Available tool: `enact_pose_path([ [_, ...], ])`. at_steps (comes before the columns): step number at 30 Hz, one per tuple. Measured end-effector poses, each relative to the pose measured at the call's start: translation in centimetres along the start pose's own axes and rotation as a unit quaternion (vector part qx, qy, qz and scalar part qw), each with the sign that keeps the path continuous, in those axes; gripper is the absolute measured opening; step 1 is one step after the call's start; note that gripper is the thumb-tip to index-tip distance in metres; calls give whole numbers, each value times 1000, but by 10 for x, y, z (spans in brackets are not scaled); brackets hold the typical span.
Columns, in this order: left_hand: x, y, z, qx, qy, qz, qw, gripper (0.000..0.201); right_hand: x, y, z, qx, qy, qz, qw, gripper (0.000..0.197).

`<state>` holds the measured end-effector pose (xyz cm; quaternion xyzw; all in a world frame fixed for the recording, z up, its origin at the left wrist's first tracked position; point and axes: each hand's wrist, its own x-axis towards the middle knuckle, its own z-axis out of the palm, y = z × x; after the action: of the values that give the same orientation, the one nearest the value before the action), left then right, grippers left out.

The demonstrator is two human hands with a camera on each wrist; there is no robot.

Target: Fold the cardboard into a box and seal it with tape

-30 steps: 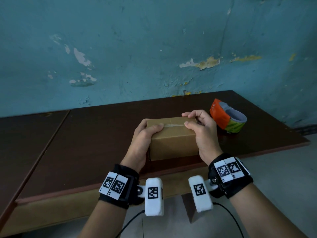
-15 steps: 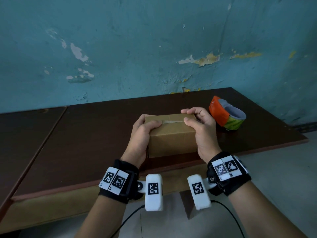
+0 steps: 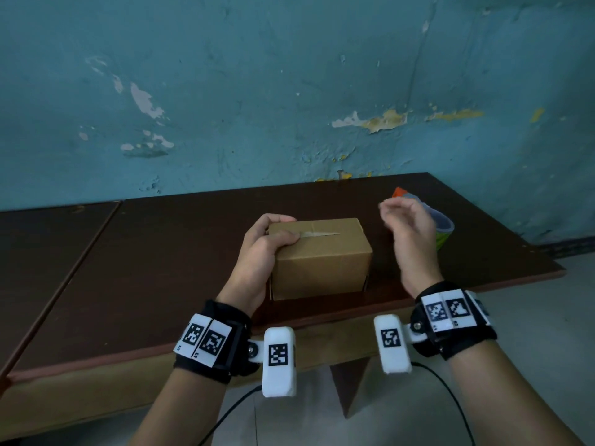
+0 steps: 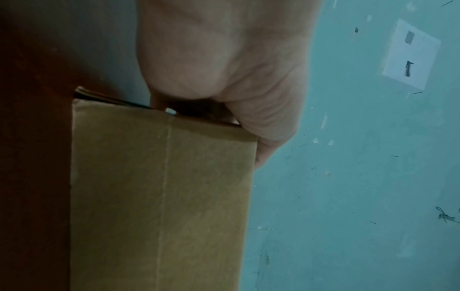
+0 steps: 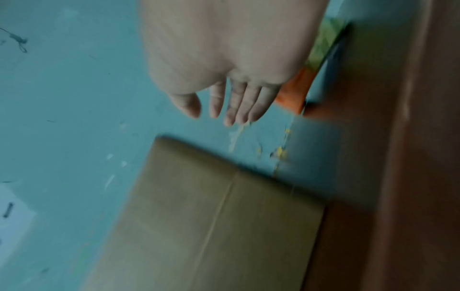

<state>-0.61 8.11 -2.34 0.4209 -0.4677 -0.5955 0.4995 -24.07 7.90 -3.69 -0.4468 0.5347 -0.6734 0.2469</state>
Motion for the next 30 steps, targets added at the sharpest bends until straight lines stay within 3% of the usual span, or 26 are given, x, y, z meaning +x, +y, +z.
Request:
enact_pose_path([
  [6, 0, -2, -1, 2, 4, 2, 1000, 26, 29, 18, -39, -197, 102, -67, 973, 30],
  [11, 1, -3, 0, 3, 6, 5, 1000, 27, 30, 19, -40, -171, 126, -94, 973, 30],
  [14, 2, -3, 0, 0, 10, 8, 1000, 27, 34, 10, -49, -285, 150, -130, 938, 34],
  [17, 1, -4, -1, 2, 10, 7, 1000, 26, 36, 12, -62, -458, 94, -56, 882, 51],
  [19, 1, -4, -1, 3, 9, 6, 1000, 26, 36, 17, -68, -497, 50, 7, 866, 52],
  [21, 1, -3, 0, 0, 8, 5, 1000, 25, 35, 20, -70, -490, 32, 47, 870, 45],
  [24, 2, -3, 1, -3, 12, 4, 1000, 25, 34, 18, -68, -460, 71, 56, 883, 32],
  [28, 2, -3, 2, -3, 12, 2, 1000, 25, 36, 18, -68, -302, 126, 40, 944, 17],
  [30, 2, -2, 2, -4, 8, -1, 1000, 25, 35, 11, -67, -178, 124, 33, 976, 21],
])
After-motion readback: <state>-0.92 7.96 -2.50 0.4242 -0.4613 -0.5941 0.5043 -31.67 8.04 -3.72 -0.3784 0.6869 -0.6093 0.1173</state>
